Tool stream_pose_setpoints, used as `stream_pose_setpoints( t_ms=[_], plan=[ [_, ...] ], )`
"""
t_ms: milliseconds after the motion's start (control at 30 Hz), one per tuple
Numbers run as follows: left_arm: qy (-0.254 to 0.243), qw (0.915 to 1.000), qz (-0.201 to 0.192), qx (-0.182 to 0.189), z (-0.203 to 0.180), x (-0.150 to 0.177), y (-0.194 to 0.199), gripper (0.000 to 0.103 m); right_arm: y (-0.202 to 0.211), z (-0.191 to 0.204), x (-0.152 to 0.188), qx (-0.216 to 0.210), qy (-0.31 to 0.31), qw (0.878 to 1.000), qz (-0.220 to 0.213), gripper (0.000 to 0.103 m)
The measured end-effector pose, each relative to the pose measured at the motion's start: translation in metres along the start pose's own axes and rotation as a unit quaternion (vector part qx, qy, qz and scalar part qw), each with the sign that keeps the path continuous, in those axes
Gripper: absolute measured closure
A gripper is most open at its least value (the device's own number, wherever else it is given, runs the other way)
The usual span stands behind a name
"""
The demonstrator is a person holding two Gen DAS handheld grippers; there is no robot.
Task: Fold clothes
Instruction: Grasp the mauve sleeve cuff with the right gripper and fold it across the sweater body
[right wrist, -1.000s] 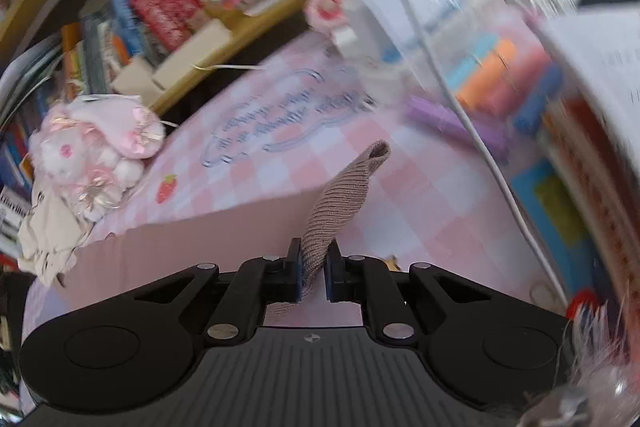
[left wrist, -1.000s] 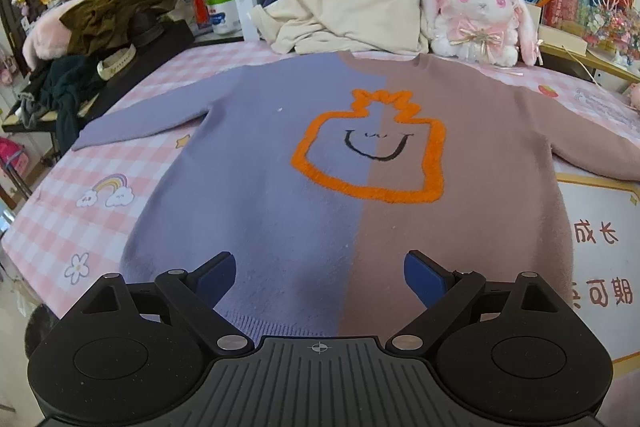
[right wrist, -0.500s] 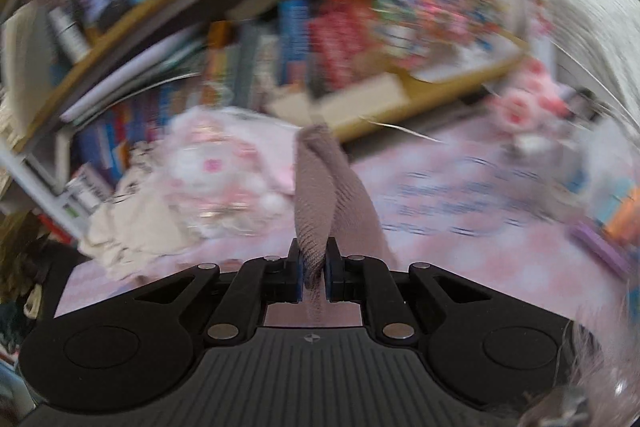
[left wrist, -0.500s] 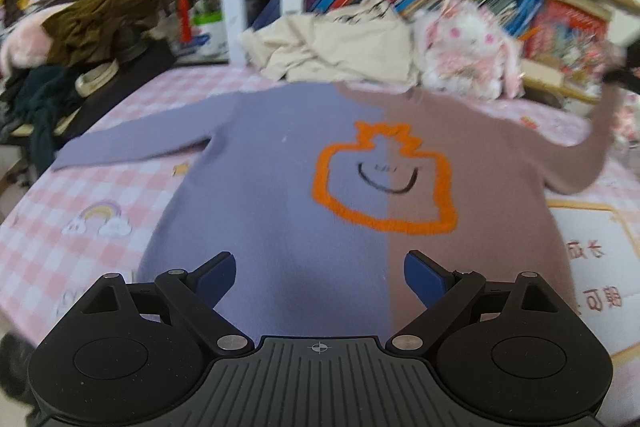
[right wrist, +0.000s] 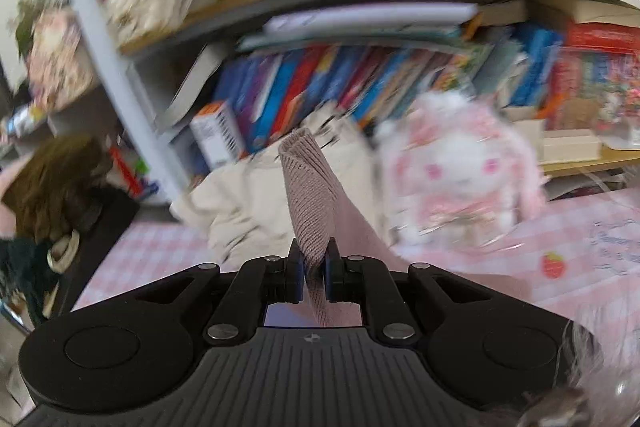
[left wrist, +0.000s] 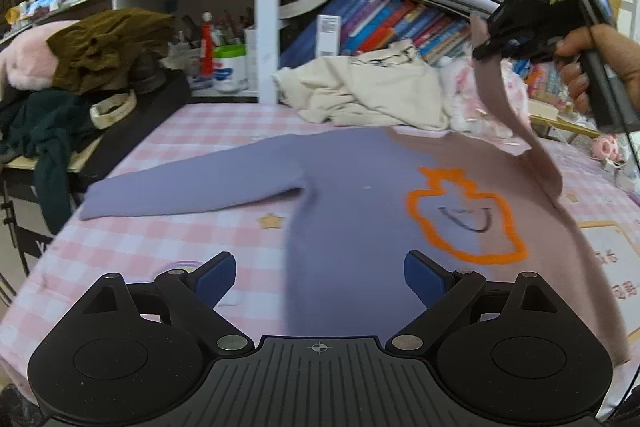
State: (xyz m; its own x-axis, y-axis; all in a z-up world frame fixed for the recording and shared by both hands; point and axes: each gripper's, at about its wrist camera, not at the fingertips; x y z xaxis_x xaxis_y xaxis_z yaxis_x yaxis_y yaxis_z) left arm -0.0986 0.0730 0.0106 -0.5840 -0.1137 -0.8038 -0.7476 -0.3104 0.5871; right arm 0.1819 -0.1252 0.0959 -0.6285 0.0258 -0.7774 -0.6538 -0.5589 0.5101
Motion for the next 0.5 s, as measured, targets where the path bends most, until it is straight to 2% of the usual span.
stream_pose_setpoints(
  t_ms=[267,500],
  plan=[
    [0.015,0.9998,0.009,-0.010,0.043,0.001,-0.012,0.010,-0.064,0.032,0.034,0.018,0.018,0.997,0.068,0.093],
    [0.024,0.9996,0.014,-0.007,0.057,0.001,-0.023,0.010,-0.083,0.045,0.051,0.001,0.024,0.994,0.105,0.092]
  ],
)
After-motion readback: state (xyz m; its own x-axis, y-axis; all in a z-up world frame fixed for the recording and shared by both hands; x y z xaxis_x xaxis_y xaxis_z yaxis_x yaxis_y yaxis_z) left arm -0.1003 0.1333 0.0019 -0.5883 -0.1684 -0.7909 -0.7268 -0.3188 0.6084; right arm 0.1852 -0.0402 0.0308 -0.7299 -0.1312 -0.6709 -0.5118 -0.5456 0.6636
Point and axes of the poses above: each gripper's, at about its wrist camera, not at the fingertips, and y roughly against the way its jaws point, z to its left, x to its underside, and after that the axes turned 13 degrees about -x, right-handed
